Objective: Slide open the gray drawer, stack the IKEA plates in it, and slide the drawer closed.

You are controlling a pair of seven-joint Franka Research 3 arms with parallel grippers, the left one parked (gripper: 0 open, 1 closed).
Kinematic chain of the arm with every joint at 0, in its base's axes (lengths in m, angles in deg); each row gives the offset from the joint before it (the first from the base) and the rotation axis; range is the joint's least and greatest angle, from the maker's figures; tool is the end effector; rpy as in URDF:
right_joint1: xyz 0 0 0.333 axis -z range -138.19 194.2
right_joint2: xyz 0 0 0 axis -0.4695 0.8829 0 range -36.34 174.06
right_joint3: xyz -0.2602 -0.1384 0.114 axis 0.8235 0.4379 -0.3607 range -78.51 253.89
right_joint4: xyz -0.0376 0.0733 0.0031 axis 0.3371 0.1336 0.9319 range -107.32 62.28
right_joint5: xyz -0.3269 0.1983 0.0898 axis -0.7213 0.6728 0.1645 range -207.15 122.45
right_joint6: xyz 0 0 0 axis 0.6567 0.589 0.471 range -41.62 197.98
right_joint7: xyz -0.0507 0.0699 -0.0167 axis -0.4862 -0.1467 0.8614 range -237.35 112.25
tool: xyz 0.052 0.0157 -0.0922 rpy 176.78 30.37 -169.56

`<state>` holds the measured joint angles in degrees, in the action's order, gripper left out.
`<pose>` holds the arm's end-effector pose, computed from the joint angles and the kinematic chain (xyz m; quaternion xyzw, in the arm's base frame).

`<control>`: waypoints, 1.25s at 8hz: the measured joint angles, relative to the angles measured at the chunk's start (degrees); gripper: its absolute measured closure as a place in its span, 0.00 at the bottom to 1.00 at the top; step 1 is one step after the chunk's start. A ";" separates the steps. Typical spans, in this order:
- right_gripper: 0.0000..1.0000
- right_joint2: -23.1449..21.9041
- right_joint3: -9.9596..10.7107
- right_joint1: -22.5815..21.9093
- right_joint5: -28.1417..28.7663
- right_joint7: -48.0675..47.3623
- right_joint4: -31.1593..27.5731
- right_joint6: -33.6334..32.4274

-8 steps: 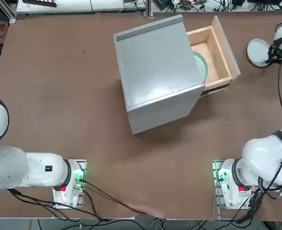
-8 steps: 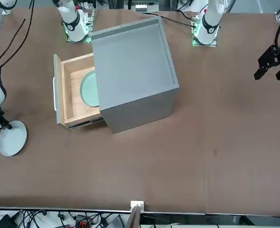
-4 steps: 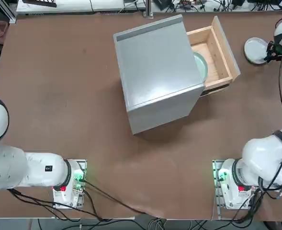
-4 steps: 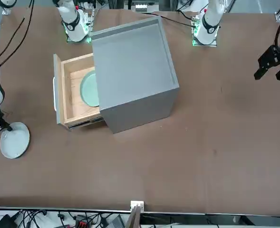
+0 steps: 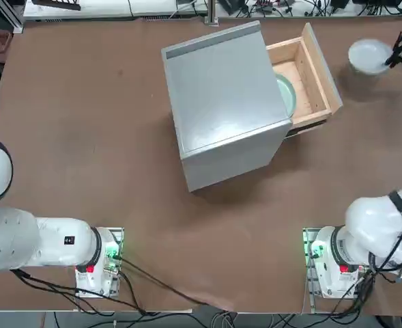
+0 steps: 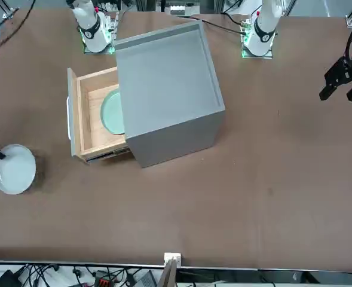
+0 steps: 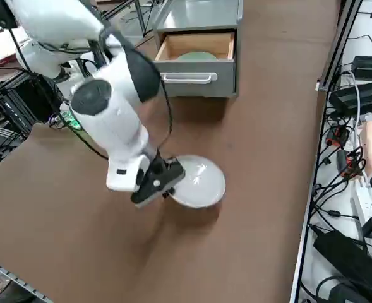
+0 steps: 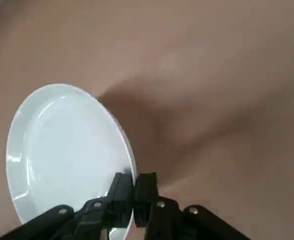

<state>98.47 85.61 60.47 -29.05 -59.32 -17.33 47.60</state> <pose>0.6048 -0.3429 0.3659 -0.9523 0.2829 -0.0203 0.1127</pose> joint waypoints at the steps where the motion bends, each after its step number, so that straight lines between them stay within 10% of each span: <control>1: 1.00 -3.05 -1.35 -0.07 2.18 0.65 0.28 -4.91; 7: 1.00 -18.49 -16.10 -0.62 3.97 1.29 0.08 -23.34; 10: 1.00 -23.69 -19.17 -4.93 2.51 1.33 -5.93 -24.44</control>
<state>74.77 66.44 55.54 -26.54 -57.98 -23.26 23.16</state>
